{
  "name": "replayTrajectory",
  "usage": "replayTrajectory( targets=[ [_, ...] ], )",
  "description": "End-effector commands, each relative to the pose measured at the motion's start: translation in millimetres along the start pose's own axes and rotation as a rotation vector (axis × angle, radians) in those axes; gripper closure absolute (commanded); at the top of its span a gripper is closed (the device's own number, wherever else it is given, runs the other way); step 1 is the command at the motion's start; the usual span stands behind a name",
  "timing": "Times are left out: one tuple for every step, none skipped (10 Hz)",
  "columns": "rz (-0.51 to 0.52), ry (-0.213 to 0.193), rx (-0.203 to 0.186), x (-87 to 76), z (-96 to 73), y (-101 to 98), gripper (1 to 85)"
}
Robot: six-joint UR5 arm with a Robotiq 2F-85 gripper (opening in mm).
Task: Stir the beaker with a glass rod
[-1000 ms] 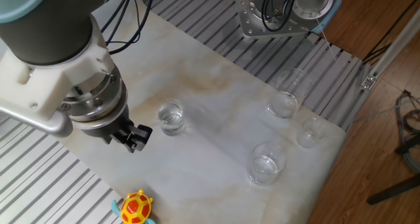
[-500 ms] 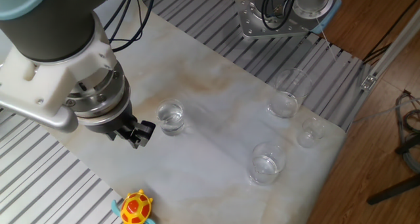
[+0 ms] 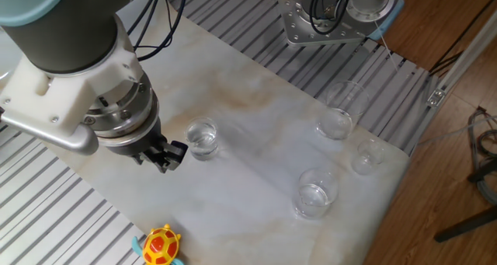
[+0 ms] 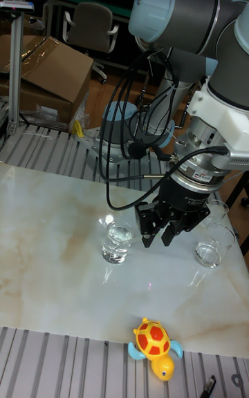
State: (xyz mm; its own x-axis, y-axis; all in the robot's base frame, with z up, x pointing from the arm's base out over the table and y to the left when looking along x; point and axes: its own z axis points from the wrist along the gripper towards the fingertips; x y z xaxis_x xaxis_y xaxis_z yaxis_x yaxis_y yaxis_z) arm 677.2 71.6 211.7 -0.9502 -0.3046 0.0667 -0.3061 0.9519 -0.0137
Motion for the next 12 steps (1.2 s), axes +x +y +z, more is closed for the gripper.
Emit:
replayTrajectory(
  targets=[
    [0.004, -0.002, -0.012, 0.7, -0.7, 3.2, 48.7],
    [0.005, -0.002, -0.012, 1.0, -1.3, 3.3, 49.7],
    [0.008, -0.002, -0.012, 1.2, -1.7, 3.4, 50.7],
    [0.007, -0.001, -0.011, 1.4, -1.8, 3.0, 52.0],
    [0.005, -0.001, -0.011, 1.2, -1.8, 3.0, 53.3],
    [0.007, -0.001, -0.011, 1.2, -1.7, 3.0, 55.0],
    [0.008, -0.002, -0.012, 1.0, -1.6, 3.3, 56.7],
    [0.008, -0.002, -0.012, 1.1, -1.7, 3.3, 57.0],
    [0.008, -0.002, -0.012, 1.1, -1.8, 3.3, 57.3],
    [0.008, -0.002, -0.012, 1.2, -2.0, 3.1, 58.0],
    [0.010, -0.003, -0.015, 1.0, -1.9, 3.8, 59.3],
    [0.010, -0.003, -0.017, 1.0, -2.1, 3.9, 60.0]
  ],
)
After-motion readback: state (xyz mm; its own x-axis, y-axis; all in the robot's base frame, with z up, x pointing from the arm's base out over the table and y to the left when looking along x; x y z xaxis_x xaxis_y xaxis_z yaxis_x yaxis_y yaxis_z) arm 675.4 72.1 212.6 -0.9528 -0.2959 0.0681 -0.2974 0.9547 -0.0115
